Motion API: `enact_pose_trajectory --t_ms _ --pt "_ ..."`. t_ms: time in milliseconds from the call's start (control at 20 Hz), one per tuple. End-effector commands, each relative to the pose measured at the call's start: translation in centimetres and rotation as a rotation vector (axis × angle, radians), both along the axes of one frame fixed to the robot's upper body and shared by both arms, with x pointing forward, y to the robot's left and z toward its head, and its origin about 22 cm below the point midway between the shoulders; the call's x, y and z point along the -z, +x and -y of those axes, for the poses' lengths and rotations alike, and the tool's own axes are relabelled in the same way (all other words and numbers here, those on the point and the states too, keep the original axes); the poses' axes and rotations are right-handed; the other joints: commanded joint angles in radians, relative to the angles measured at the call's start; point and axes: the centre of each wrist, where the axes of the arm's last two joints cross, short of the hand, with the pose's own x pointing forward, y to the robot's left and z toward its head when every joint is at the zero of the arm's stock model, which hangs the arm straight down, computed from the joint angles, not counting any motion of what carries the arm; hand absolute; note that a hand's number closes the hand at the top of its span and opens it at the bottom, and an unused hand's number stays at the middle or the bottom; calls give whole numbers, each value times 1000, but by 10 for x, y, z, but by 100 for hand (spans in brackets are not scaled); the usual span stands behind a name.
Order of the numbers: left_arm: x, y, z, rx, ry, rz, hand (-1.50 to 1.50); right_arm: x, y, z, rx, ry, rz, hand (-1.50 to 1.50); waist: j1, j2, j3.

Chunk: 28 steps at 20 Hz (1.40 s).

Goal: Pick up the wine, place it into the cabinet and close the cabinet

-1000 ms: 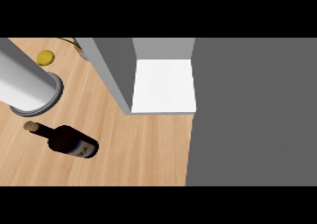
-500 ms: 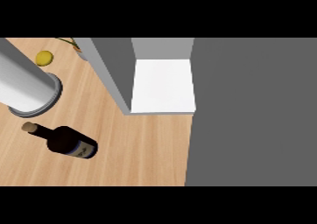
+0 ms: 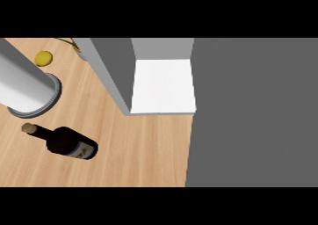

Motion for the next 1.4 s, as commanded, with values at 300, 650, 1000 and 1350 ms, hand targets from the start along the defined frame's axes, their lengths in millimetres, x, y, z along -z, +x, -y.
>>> enact_pose_trajectory --t_ms 300,650,1000,1350 --pt "55 14 -16 -8 14 -79 -150 -42 -43 11 -25 31 78 -150 1 1 -1" --pt "95 22 -15 24 26 -116 -150 -33 -41 11 -26 26 64 -150 0 0 1" --pt "139 33 -15 53 40 -156 -150 -39 -35 13 -20 36 84 -150 2 2 0" --pt "162 49 3 16 77 -159 -150 -44 -48 10 -34 46 85 -150 -10 0 0"
